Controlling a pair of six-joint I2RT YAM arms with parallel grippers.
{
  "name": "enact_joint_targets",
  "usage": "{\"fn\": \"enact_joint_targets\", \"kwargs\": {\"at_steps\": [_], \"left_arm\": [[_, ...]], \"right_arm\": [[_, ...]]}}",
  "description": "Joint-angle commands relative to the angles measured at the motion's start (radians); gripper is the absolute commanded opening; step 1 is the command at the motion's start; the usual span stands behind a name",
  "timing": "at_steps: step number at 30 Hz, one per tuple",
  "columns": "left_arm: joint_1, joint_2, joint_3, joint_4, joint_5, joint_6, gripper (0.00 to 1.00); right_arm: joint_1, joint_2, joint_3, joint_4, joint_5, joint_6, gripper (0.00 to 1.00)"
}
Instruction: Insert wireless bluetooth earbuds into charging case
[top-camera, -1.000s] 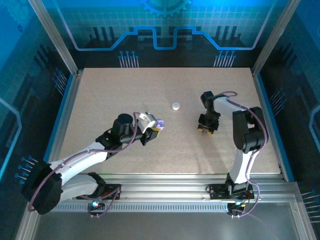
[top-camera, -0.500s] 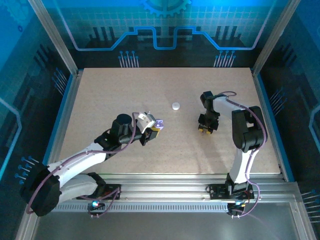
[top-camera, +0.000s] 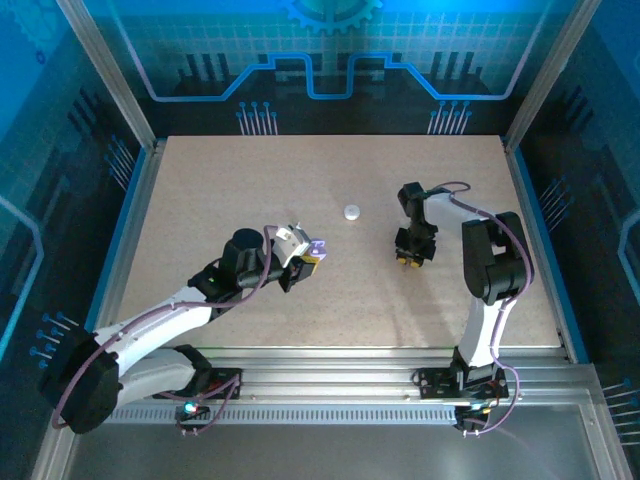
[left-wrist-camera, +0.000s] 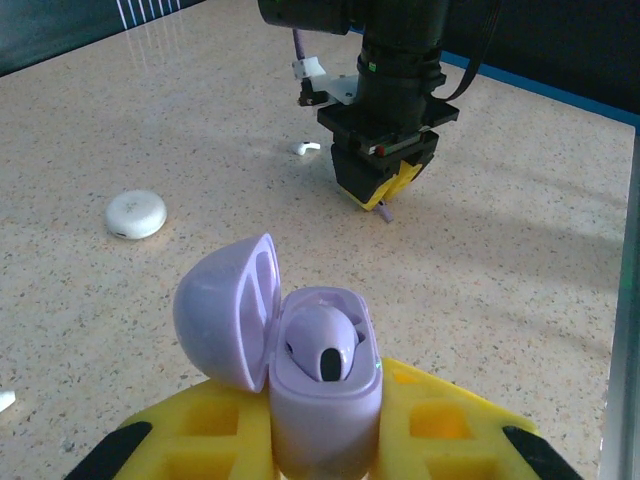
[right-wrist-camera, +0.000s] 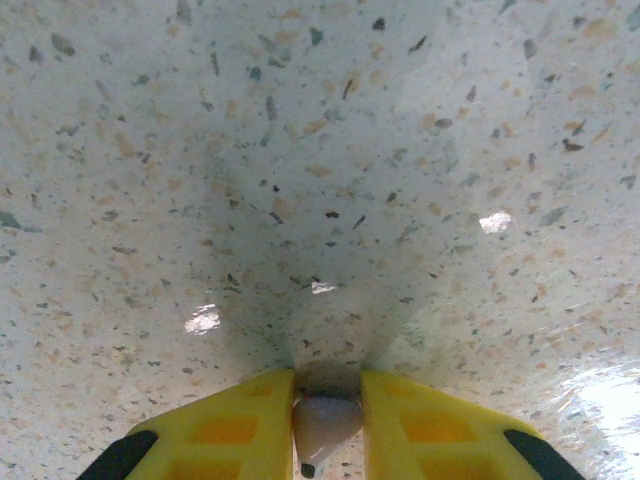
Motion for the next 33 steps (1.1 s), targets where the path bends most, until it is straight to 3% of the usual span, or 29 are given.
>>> {"fn": "enact_joint_targets", "kwargs": {"at_steps": [1, 33], "left_arm": [[-0.006, 0.01, -0.019, 0.032, -0.003, -0.012, 0.14], [-0.012, 0.159, -0.078, 0.21, -0.027, -0.116, 0.13]], "right_arm": [[0.024, -0.026, -0.006, -0.035, -0.012, 0.015, 0.22], [0.163, -0.152, 0.058, -0.031, -0.048, 0.073, 0.22]]}}
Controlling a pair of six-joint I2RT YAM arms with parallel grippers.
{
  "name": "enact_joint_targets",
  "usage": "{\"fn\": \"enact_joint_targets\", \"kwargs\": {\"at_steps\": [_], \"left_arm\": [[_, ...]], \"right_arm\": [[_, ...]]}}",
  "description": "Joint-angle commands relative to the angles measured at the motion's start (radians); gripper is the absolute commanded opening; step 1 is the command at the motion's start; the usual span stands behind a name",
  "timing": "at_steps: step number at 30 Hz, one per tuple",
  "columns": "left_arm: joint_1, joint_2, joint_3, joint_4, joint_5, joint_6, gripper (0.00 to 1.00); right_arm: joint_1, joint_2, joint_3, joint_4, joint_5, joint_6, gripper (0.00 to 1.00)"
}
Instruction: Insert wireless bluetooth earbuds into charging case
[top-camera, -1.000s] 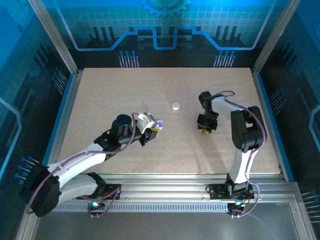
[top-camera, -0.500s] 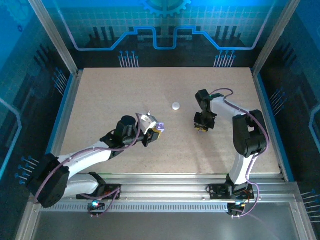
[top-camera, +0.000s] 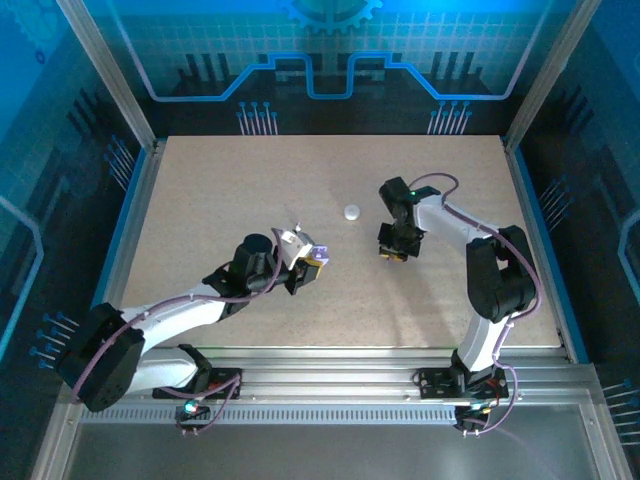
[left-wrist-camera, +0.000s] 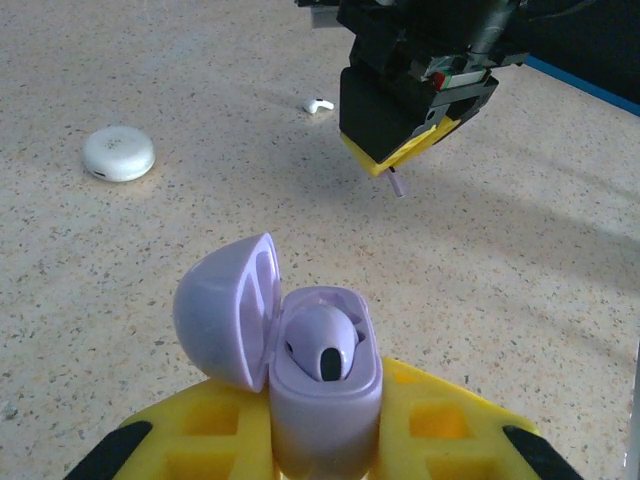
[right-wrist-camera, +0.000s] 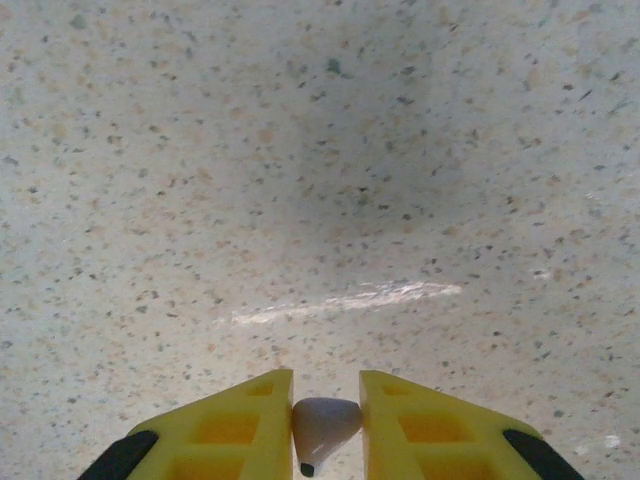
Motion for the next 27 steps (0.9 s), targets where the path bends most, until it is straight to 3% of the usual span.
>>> {"fn": "enact_joint_targets", "kwargs": {"at_steps": [1, 27], "left_arm": [[-0.005, 0.02, -0.011, 0.041, -0.008, -0.019, 0.13], [-0.006, 0.174, 0.029, 0.122, 0.026, -0.031, 0.13]], "right_arm": [[0.02, -0.024, 0.039, -0.026, -0.024, 0.022, 0.22], [0.046, -0.059, 0.081, -0.004, -0.04, 0.042, 0.22]]}}
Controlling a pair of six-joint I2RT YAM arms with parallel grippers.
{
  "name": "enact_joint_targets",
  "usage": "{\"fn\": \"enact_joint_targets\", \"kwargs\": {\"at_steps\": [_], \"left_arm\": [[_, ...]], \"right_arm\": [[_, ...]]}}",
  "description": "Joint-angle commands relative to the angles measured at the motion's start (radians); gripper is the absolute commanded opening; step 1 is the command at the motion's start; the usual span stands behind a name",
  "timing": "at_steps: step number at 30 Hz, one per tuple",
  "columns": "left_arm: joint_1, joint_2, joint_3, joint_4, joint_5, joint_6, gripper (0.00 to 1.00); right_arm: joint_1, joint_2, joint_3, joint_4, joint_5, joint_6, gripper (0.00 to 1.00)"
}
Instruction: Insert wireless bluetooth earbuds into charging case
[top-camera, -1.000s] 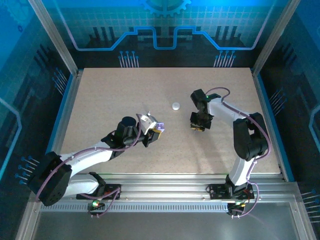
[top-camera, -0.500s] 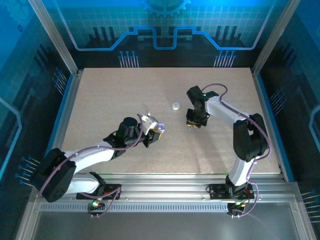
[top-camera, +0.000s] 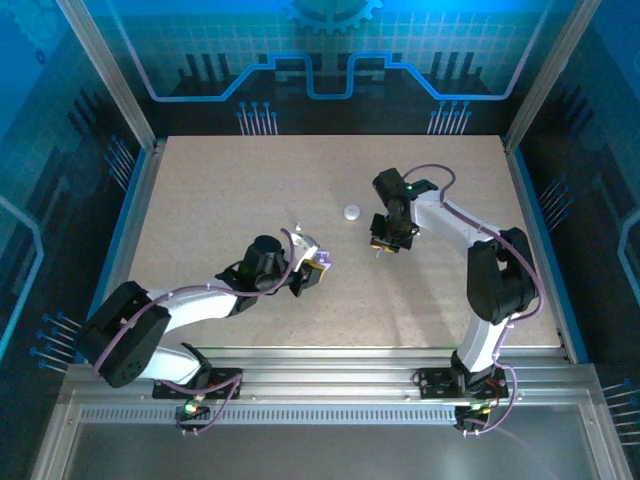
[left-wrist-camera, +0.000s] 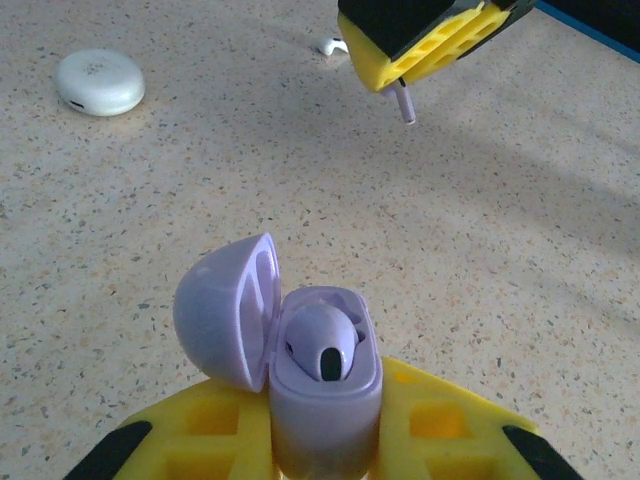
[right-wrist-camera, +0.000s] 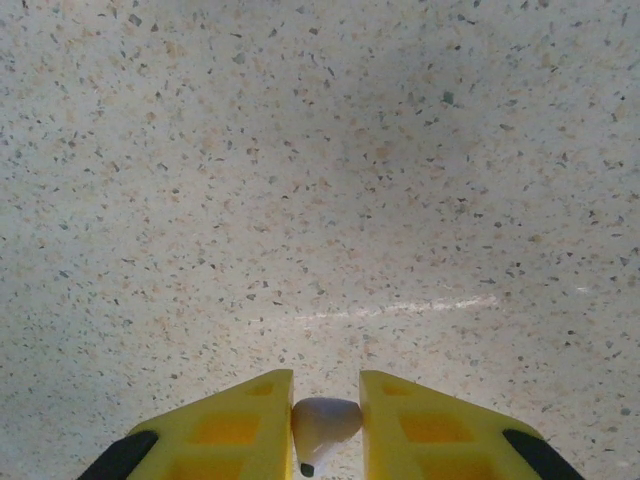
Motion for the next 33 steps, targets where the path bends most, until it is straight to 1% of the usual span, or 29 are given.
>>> {"fn": "enact_joint_targets", "kwargs": {"at_steps": [1, 10, 24, 27, 33], "left_arm": [[-0.006, 0.02, 0.032, 0.046, 0.03, -0.009, 0.13], [-0.006, 0.058, 0.048, 0.075, 0.067, -0.006, 0.13], [-0.006, 0.099, 0.05, 0.178, 0.063, -0.027, 0.12], [-0.006, 0.108, 0.048, 0.215, 0.056, -0.035, 0.13], [-0.005, 0.121, 0.051, 0.273, 0.066, -0.048, 0.12]], "right_arm": [[0.017, -0.056, 0.004, 0.003, -0.012, 0.013, 0.22], [0.044, -0.113, -0.023, 0.054, 0.001, 0.033, 0.22], [0.123, -0.184, -0.014, 0.128, 0.015, 0.05, 0.22], [0.148, -0.209, -0.007, 0.123, 0.047, 0.059, 0.22], [0.195, -0.255, -0.022, 0.174, 0.077, 0.099, 0.22]]}}
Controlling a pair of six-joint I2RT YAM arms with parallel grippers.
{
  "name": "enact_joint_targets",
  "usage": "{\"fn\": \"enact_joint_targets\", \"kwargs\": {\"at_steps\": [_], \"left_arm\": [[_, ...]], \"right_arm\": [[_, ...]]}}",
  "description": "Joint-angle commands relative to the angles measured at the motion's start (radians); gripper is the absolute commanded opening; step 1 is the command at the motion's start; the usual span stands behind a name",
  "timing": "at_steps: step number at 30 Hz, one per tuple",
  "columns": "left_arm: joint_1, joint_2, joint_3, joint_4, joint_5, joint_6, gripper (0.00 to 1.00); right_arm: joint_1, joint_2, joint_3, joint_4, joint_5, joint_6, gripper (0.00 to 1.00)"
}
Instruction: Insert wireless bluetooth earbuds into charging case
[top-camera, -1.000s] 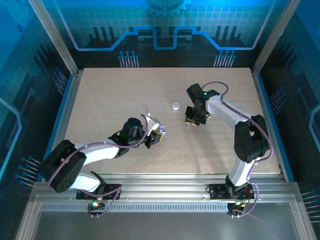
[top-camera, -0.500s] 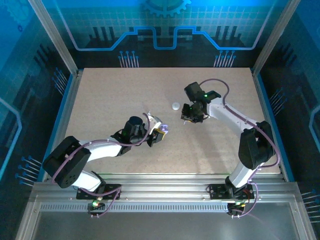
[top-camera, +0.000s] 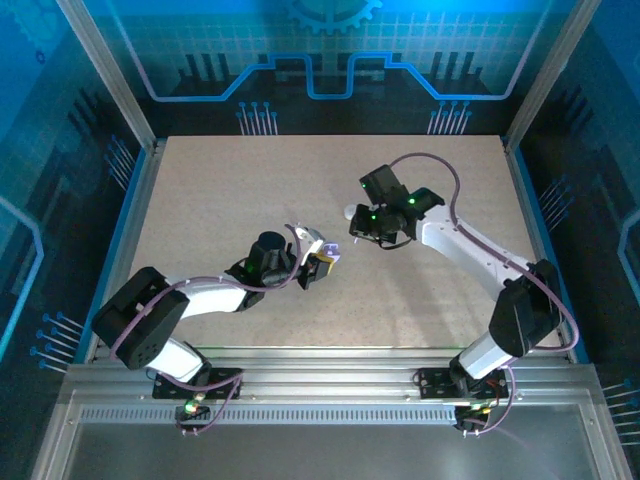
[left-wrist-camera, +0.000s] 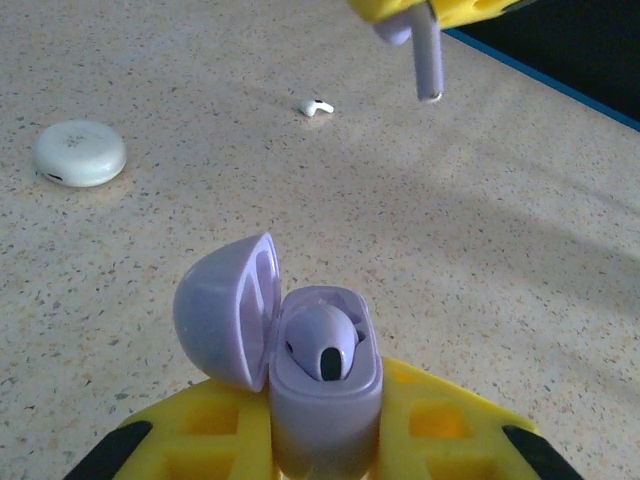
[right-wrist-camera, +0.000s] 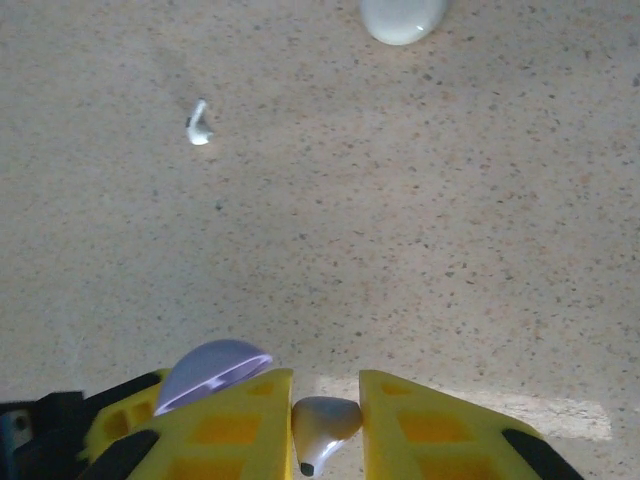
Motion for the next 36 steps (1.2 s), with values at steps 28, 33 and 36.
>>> {"fn": "enact_joint_targets", "kwargs": {"at_steps": [28, 33, 36], "left_arm": [[-0.006, -0.001, 0.034, 0.166, 0.042, -0.061, 0.13], [-0.006, -0.001, 0.034, 0.183, 0.037, -0.073, 0.13], [-0.005, -0.001, 0.034, 0.189, 0.035, -0.08, 0.13]], "right_arm": [[0.106, -0.026, -0.049, 0.127, 0.084, 0.083, 0.22], [0.108, -0.022, -0.057, 0.144, 0.086, 0.086, 0.22], [0.11, -0.022, -0.062, 0.154, 0.089, 0.089, 0.21]]}}
